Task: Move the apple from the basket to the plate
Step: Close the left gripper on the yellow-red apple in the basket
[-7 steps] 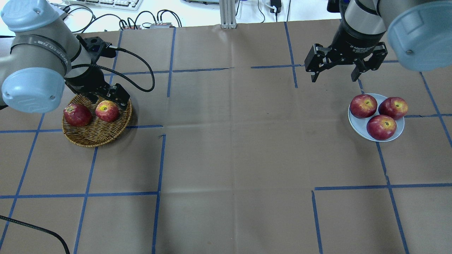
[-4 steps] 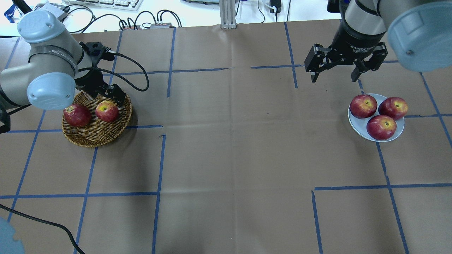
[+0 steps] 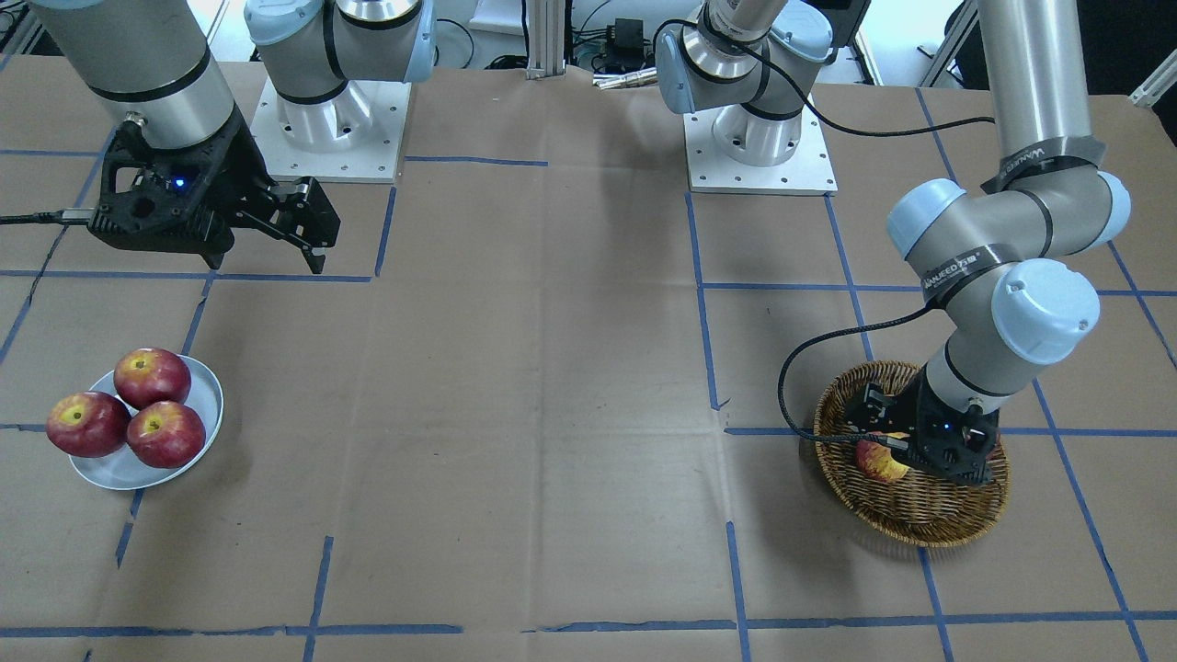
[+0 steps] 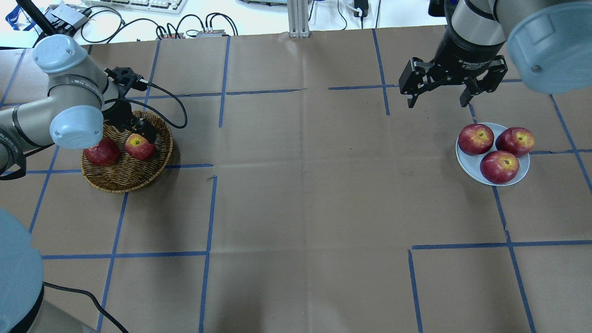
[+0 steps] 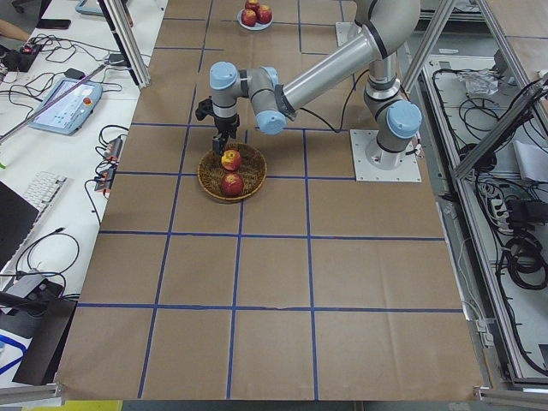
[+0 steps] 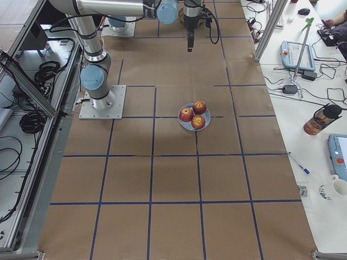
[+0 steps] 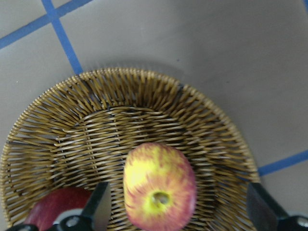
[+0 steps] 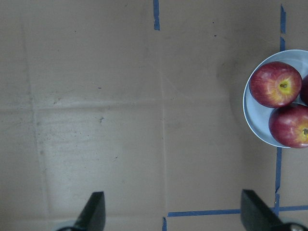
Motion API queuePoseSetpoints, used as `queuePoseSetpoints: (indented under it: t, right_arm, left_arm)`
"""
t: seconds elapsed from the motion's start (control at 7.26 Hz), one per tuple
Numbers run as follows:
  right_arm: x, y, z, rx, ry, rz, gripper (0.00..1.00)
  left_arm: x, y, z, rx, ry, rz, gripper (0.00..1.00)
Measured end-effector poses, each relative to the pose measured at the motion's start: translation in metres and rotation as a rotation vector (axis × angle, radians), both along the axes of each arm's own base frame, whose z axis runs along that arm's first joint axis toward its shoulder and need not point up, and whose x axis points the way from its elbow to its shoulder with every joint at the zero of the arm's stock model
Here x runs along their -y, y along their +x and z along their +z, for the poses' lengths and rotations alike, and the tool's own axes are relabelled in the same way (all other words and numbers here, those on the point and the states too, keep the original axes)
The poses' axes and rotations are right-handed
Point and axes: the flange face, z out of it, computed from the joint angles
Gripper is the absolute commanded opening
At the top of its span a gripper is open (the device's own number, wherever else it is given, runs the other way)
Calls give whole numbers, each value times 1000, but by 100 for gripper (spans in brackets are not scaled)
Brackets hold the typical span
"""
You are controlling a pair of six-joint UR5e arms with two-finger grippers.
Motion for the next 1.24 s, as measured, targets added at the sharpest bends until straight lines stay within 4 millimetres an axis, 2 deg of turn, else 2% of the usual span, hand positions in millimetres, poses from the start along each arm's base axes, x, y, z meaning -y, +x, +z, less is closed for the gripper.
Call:
queuePoseSetpoints:
  t: [0.41,0.55,0.83,0.96,1.1,1.24]
  right_arm:
    - [0,0,0,0,0,-1,100]
    - [0,0,0,0,0,-1,100]
    - [0,-1,0,0,0,-1,100]
    - [0,-1,0,0,0,-1,100]
    - [0,-1,0,0,0,-1,100]
    - [0,-1,0,0,0,-1,100]
  left_arm:
    - [0,6,-31,-10,50,5,96]
    - [1,6,-37,-14,60,6,89]
    - [1,10,-45,-19,72,12,67]
    - [2,12,-49,-19,77,14,64]
    - [3,13,-50,-18,79,15,53]
    - [3,13,-48,-16,78,17,53]
